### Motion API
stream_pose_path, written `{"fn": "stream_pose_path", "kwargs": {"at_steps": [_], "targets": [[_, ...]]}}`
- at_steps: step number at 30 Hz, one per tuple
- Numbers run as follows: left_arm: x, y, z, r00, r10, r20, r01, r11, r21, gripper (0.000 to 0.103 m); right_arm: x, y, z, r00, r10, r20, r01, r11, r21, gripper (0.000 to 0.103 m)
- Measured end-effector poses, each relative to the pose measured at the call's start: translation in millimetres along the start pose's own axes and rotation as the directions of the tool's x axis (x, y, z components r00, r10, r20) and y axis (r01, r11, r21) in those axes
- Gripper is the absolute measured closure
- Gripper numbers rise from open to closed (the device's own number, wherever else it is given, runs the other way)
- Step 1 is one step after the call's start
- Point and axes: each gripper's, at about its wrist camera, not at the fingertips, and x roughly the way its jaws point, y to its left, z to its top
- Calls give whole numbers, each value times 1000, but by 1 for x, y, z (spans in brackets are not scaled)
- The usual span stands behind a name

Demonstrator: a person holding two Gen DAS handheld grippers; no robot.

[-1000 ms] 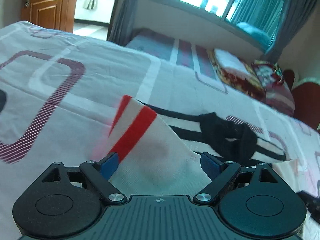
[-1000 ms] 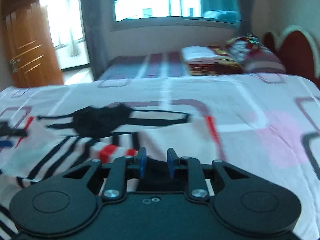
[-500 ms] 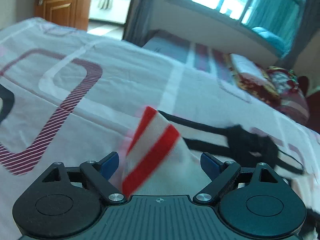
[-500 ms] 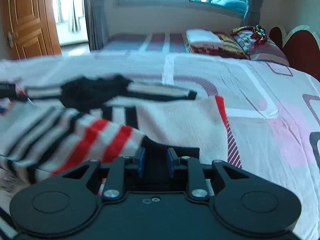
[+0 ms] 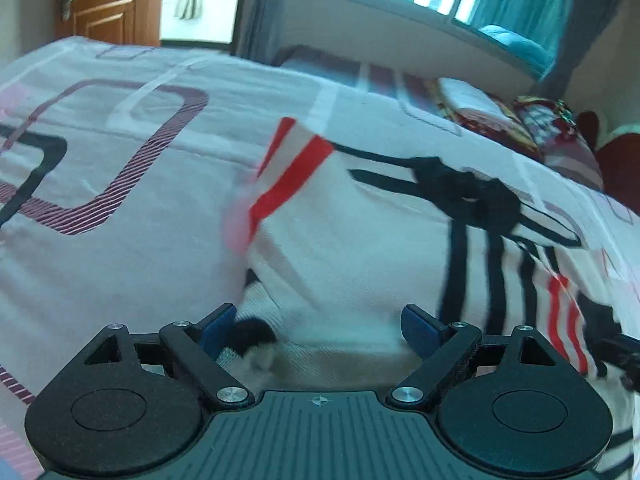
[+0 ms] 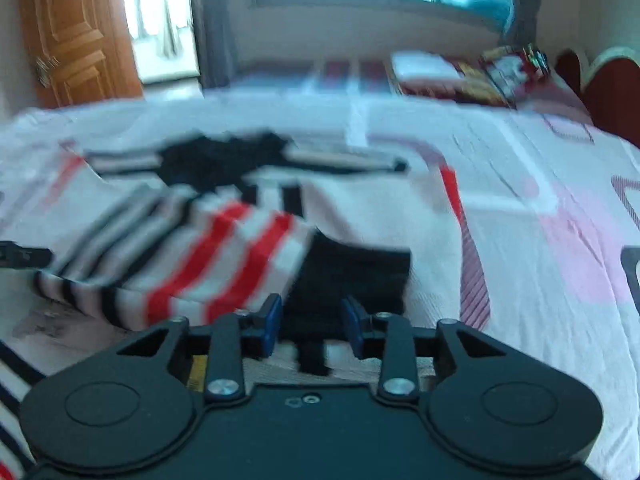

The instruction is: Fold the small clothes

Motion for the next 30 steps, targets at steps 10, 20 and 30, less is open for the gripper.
{"fn": "stream_pose_path", "kwargs": {"at_steps": [10,20,30], "targets": [[-45,-20,-30,999,-4,46,4,1000,10,15,-31,8,-20,998,60,-5,-60,998,-13,56],[-51,-42,-96,1000,29,12,-30,976,218,15,-32,64,-59,982,163,-95,-177,972,-155,75],[-103,-8,-117,998,61,2,-61,992,110,15,-70,6,-87,996,56,-64,-62,992,-108,72]]}}
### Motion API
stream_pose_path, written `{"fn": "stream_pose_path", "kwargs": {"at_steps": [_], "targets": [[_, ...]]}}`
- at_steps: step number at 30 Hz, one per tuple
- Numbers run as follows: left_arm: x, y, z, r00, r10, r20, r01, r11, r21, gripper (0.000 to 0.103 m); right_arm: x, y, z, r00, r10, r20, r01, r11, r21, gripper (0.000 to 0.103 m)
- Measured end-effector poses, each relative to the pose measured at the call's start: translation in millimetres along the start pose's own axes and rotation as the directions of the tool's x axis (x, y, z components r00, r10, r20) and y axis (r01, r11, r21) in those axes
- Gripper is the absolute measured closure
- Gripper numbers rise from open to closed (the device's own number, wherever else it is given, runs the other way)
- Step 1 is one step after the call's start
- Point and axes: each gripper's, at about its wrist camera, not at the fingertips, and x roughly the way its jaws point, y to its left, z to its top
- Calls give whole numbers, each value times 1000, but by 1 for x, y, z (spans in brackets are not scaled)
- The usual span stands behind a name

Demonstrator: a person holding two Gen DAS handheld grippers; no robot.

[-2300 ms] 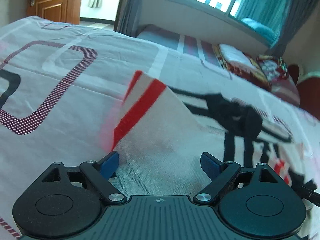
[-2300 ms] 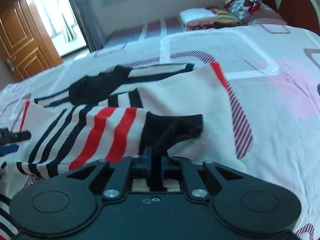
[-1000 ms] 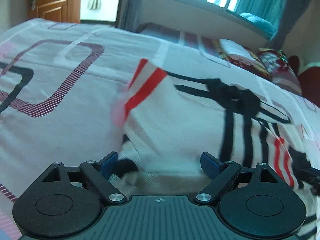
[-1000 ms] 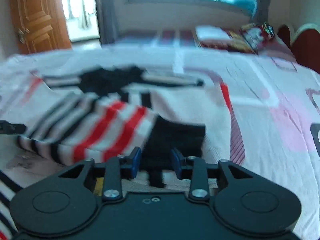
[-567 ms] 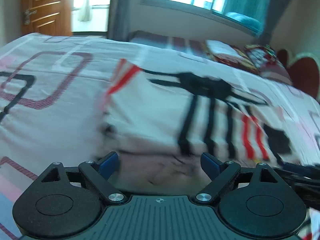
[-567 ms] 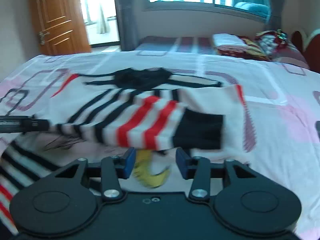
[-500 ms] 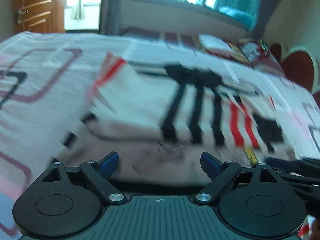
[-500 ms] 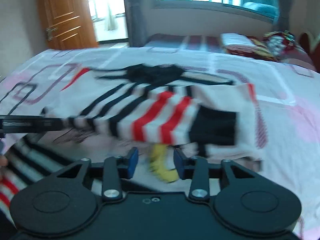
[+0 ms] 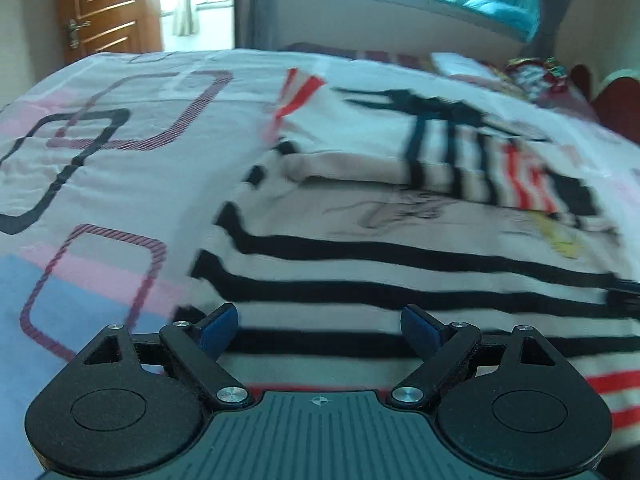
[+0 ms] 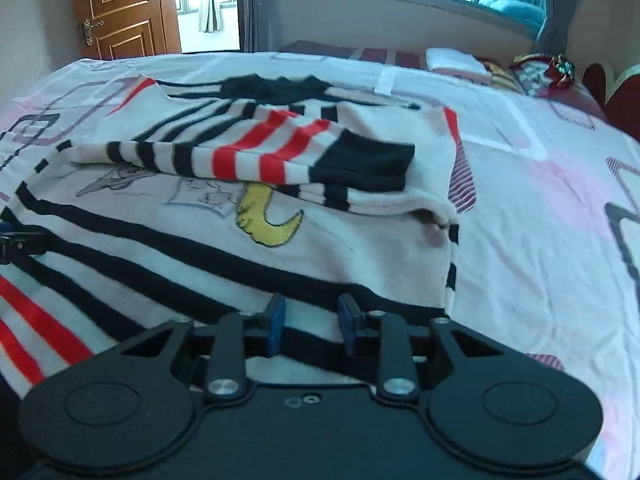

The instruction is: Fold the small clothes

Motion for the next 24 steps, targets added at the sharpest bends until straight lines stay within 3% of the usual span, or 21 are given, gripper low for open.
{"fn": "stream_pose_path", "kwargs": {"at_steps": [3,5,8,11,14,24], "targets": [[-7,-22,-11,997,-68,-20,69,995,65,15,-19,26,-3,995,99,25,-99,995,13,71],[-3,-28,-19,997,-68,-39,72,992,106,15,-25,48,-8,987,158,16,-158,987,-3,71],[-5,-22,-37,998,-65,-7,65,978,196,15,-25,78,-22,985,173,-12,-173,984,-37,71],[-16,1,-42,997,-78,-30,81,985,151,15,-27,82,-41,997,77,-15,-78,995,-68,72],[-25,13,-50,997,-74,-37,79,986,145,15,-42,66,-53,1000,16,-27,-17,1000,-15,72],[-41,30,-58,993,-101,-59,108,985,133,15,-75,61,-90,986,-159,-55,162,986,44,69]]}}
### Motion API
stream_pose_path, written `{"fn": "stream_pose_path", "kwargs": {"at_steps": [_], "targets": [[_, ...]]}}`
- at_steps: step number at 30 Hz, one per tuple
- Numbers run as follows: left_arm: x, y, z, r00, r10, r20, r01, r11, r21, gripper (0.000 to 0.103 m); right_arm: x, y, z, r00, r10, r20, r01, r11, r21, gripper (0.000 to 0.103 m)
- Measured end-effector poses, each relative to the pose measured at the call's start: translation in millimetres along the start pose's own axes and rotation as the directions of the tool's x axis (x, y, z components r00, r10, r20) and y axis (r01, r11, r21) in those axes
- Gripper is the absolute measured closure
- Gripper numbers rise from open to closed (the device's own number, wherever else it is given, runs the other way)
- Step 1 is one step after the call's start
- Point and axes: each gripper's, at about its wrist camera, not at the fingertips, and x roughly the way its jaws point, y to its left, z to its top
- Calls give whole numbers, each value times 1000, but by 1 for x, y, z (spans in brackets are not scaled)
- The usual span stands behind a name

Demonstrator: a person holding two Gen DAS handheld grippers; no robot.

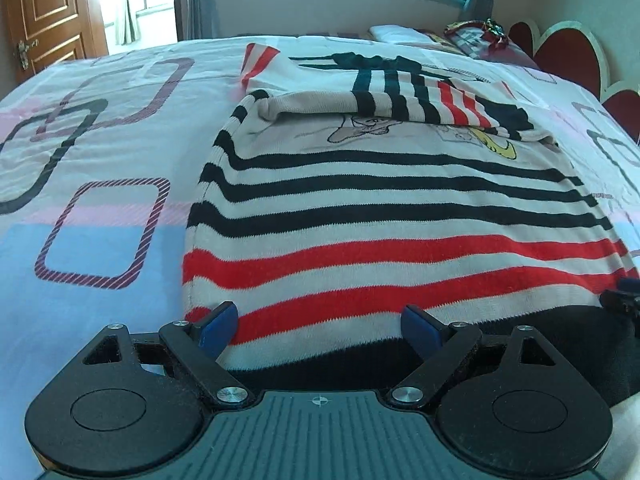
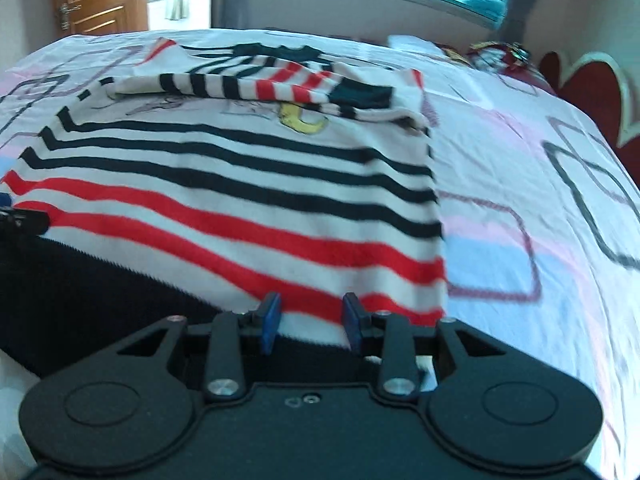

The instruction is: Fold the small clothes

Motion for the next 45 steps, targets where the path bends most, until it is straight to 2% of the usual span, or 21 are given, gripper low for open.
{"fn": "stream_pose_path", "kwargs": {"at_steps": [5,8,12,16,20,23,35,38,42,45], "targets": [[-14,2,-1,1000,-15,12,15,1000,-17,15,-13,4,-2,1000,-21,-3,21,999,38,69],[-26,-3,-1,999,-42,29,42,999,-8,15,-24,12,1,999,6,31,-8,997,73,69],[-36,-14,-3,996,-79,47,78,997,22,15,-34,35,10,996,43,80,-47,998,49,69],[-35,-22,-13,995,-94,34,92,995,42,15,-36,59,14,992,87,93,-89,996,20,69],[-24,-22,-32,997,-70,-18,71,995,72,15,-32,80,3,992,106,67,-106,994,-8,69],[-28,-21,-44,998,-58,9,56,990,129,15,-23,84,-11,997,77,24,-77,997,-26,69],[-49,-2,-58,998,-70,-4,70,992,106,15,-38,23,-49,1000,-18,1,18,997,80,63],[-56,3,-59,998,-67,3,66,995,71,15,-42,16,-56,1000,-31,-4,31,997,76,63],[-63,20,-59,999,-55,4,55,998,-22,15,-48,6,-59,1000,-13,-15,15,995,102,63],[-61,26,-57,999,-42,8,42,998,-39,15,-56,5,-57,1000,-17,-3,17,994,113,62]]}}
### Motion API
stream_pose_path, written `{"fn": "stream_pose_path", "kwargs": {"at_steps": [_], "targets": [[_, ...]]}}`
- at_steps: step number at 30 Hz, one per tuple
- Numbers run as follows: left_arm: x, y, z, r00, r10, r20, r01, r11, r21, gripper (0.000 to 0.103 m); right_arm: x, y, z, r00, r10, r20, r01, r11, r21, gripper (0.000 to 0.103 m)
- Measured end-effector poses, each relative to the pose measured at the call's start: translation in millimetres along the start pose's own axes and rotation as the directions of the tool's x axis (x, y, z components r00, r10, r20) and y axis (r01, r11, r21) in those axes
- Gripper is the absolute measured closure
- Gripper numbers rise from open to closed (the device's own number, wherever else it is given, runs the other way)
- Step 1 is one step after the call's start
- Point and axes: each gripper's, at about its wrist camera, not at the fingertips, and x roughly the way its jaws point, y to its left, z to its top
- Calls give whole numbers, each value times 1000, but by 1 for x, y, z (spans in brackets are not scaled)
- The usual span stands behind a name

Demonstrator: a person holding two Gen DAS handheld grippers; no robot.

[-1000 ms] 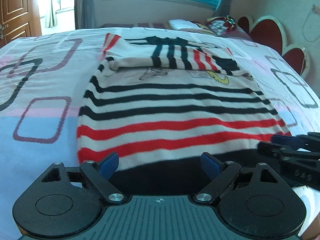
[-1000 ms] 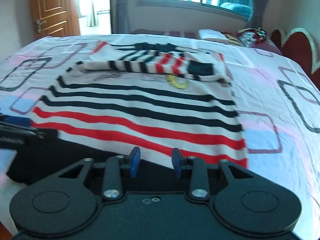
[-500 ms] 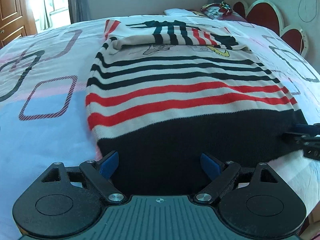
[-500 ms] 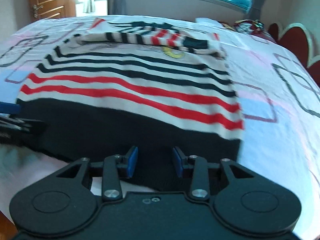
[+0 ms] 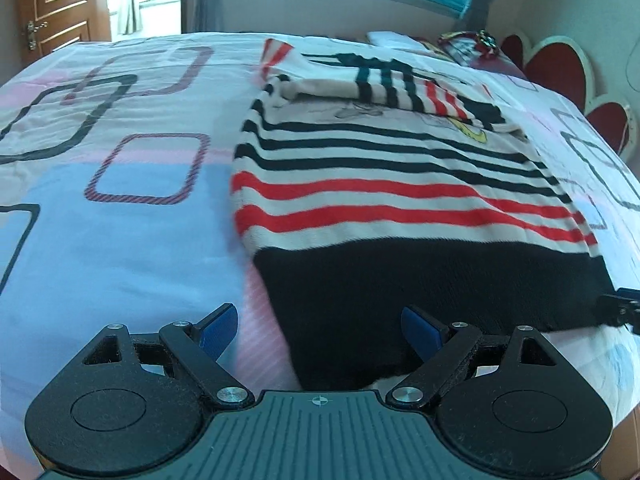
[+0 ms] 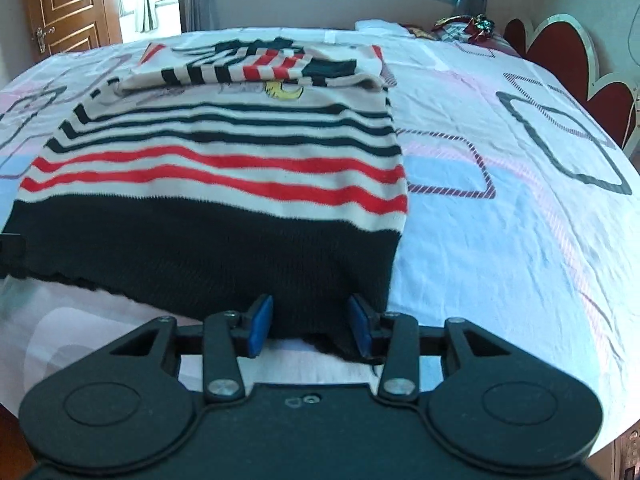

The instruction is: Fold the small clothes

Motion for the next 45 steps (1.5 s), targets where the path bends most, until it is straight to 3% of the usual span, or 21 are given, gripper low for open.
{"fn": "stream_pose_path", "kwargs": {"at_steps": [5,14,15,16,20,22,23,27,33,35,37,38,39,45], "targets": [[12,10,3,999,-25,-32,23,997,-74,15,-5,-8,8,1000,20,22,-21,998,64,52],[24,5,10,998,-52,-30,48,990,-129,16,24,-31,13,999,36,-30,-31,987,157,51],[24,4,10,998,-58,-32,53,990,-129,31,26,-32,14,999,34,-34,-28,987,156,48],[24,2,11,998,-56,-34,51,992,-119,37,27,-32,14,999,36,-40,-29,988,155,48],[24,0,14,996,-77,-46,70,988,-139,41,30,-32,16,998,42,-56,-34,989,143,49],[23,0,14,995,-89,-52,81,985,-153,56,29,-31,16,997,40,-60,-32,991,132,52],[23,1,14,993,-102,-63,91,983,-159,70,28,-31,16,997,40,-59,-32,991,127,57],[25,1,12,992,-108,-70,96,982,-161,72,25,-36,14,997,46,-62,-37,990,135,62],[25,1,12,991,-108,-74,96,983,-155,72,28,-38,12,997,46,-62,-36,989,146,54],[23,2,12,991,-113,-75,100,982,-159,72,28,-36,13,996,56,-75,-45,989,140,58],[21,3,12,989,-130,-74,117,980,-161,72,26,-35,13,993,77,-85,-64,987,147,73],[20,4,13,988,-136,-72,122,979,-164,86,25,-35,13,992,89,-87,-76,986,148,79],[21,6,14,987,-141,-72,127,978,-167,88,24,-35,14,990,113,-88,-98,983,157,91],[17,7,26,982,-188,-32,180,969,-167,91,23,-36,19,983,170,-72,-153,968,200,92]]}}
